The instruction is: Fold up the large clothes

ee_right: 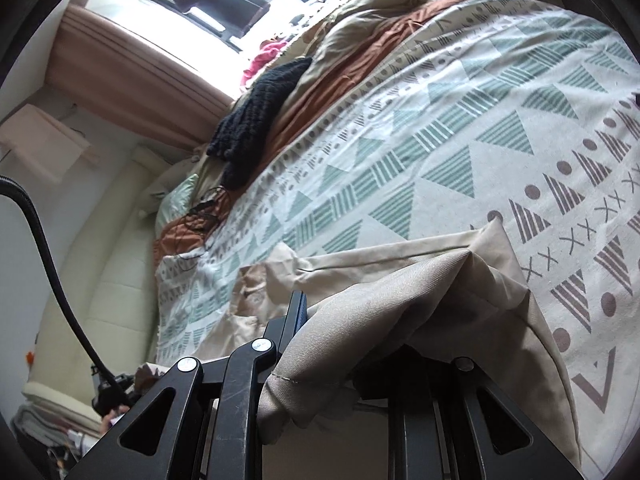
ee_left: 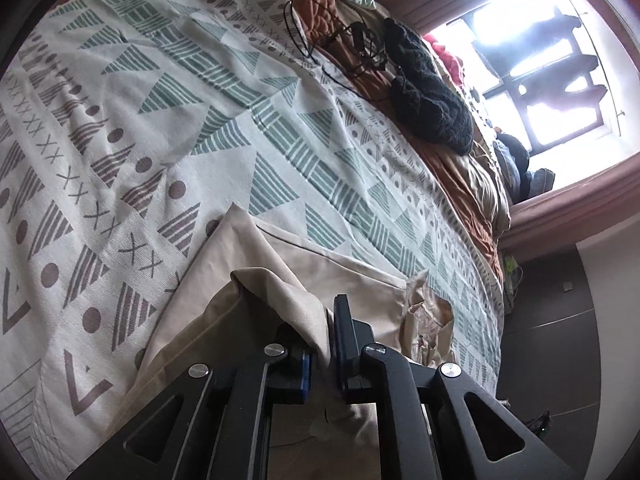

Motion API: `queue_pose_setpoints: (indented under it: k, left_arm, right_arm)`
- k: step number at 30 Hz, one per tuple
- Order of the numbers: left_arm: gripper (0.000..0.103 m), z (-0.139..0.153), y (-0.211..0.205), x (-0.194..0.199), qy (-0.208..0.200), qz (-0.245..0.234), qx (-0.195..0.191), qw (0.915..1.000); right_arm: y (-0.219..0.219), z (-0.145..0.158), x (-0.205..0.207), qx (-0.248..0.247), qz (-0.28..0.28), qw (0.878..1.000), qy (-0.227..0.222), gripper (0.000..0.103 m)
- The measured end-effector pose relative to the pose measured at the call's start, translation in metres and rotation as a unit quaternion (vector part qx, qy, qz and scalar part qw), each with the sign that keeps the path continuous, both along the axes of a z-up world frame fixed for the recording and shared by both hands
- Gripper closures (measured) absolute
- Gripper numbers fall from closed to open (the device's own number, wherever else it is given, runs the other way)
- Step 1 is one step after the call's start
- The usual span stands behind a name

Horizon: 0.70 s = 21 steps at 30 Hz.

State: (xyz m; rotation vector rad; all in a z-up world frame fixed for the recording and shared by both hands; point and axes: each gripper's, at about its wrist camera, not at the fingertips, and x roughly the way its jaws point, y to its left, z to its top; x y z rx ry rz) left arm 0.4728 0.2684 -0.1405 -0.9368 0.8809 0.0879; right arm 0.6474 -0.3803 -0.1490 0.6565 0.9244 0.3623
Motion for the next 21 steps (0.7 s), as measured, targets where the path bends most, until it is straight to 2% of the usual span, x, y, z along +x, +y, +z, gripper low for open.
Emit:
queue_pose_setpoints:
  k: [1,3,4,5,8,14,21]
  left_arm:
    - [0.077,-0.004,-0.001,0.003,0.005,-0.003,-0.003,1.0000]
    - [0.038,-0.007,-0.002,0.006,0.005,-0.001,0.001,1.0000]
    - [0.031,-0.005,-0.003,0.004,-0.001,0.004,0.008,1.0000]
    - [0.026,-0.003,-0.003,0.002,-0.008,0.009,0.015,0.9998]
    - [0.026,0.003,-0.004,-0.003,-0.015,0.009,0.029,0.9994]
    - [0.026,0.007,0.000,-0.027,-0.010,0.016,0.049,0.9986]
    - [0.026,0.005,0.003,-0.066,0.007,0.020,0.074,0.9970]
  right_arm:
    - [0.001,-0.006,0.004,-0.009,-0.003,1.000,0.014,0.080]
    - [0.004,-0.018,0.011,-0.027,-0.006,0.999,0.047,0.066]
    - [0.005,-0.022,0.012,-0.034,-0.009,0.998,0.055,0.060]
    - [0.004,-0.023,0.010,-0.042,-0.017,0.997,0.055,0.051]
    - [0.000,-0.018,0.003,-0.046,-0.024,0.998,0.038,0.038]
    - [0.004,-0.002,-0.011,-0.067,-0.021,0.997,0.022,0.038]
    - [0.054,0.020,-0.025,-0.133,0.007,0.991,-0.001,0.038]
